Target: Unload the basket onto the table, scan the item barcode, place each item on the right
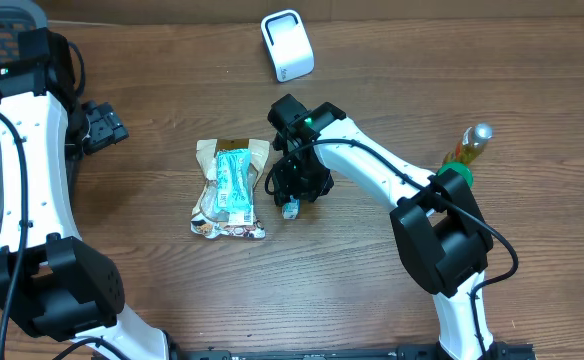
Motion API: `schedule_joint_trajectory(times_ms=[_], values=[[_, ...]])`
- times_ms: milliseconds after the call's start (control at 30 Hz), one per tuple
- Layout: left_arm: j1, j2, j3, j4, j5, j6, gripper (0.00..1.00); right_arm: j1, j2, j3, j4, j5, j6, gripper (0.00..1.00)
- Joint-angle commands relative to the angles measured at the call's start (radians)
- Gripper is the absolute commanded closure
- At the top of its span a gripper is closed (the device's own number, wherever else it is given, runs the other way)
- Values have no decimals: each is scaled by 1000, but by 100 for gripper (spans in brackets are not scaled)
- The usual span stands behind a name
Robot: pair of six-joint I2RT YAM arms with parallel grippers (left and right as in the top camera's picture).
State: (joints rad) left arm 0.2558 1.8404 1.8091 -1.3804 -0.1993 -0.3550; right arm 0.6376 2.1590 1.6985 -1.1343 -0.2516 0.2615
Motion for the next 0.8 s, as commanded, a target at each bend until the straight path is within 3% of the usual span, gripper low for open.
schedule_joint_trajectory(times_ms=[0,567,700,767], values=[[-2,10,18,1,-13,19,0,5,-38,-4,5,20,1,49],[-2,10,18,1,-13,19,0,6,-38,-58,35,20,1,54],[-2,10,18,1,-13,18,0,5,-38,-57,43,20,1,63],[-2,10,18,1,-13,19,0,0,-38,-56,42,25,0,77]])
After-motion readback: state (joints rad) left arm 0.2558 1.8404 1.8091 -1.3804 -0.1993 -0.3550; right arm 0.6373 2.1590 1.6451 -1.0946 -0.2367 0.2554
